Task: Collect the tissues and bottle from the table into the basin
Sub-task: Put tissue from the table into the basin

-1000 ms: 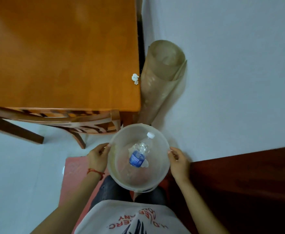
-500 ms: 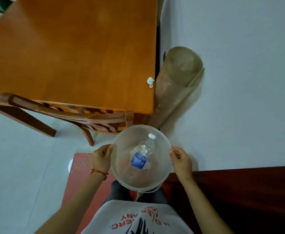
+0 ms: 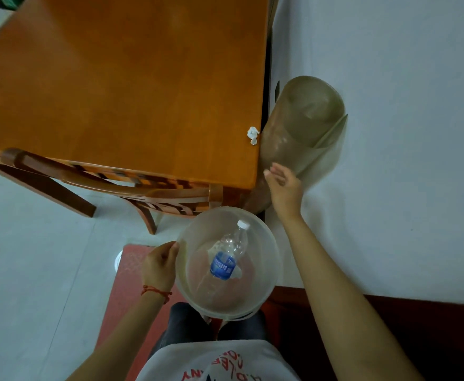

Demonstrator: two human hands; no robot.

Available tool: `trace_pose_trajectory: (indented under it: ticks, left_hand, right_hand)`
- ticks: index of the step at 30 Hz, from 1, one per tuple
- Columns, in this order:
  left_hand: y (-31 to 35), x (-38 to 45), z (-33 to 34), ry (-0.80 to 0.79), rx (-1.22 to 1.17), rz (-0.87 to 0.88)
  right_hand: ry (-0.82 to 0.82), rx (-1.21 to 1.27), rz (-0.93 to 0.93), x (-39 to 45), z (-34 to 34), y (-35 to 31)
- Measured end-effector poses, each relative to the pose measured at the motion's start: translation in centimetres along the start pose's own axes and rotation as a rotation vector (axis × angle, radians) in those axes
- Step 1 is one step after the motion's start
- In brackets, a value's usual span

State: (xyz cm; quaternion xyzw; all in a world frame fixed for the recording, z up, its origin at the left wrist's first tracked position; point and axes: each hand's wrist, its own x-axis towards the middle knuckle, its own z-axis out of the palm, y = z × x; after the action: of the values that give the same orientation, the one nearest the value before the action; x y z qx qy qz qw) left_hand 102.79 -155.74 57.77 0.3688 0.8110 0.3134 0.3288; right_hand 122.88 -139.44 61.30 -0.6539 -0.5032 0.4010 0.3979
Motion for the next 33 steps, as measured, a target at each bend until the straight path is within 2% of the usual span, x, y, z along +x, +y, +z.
trace_pose_trajectory:
  ticks: [7, 11, 19, 24, 33]
  left_hand:
    - [0.4, 0.0, -0.2, 0.048, 0.028, 0.042]
    - [-0.2, 0.3, 0.1, 0.065, 0.061, 0.063]
    - [-2.4, 1.2, 1.0, 0.061, 0.050, 0.038]
    - [-2.4, 1.3, 1.1, 0.060, 0.032, 0.082]
    - [-2.6, 1.5, 1.4, 0.043, 0.021, 0.094]
  right_hand:
    - [-0.104, -0.019, -0.050, 5.7, 5.6, -0.8]
    - [-0.095, -0.020, -0.051, 9.2, 7.5, -0.4]
    - [-0.049, -0.180, -0.108, 13.4, 10.2, 1.4]
    - [-0.045, -0.264, -0.053, 14.8, 10.8, 2.2]
    - [-0.046, -0.348, -0.193, 12.3, 10.0, 3.3]
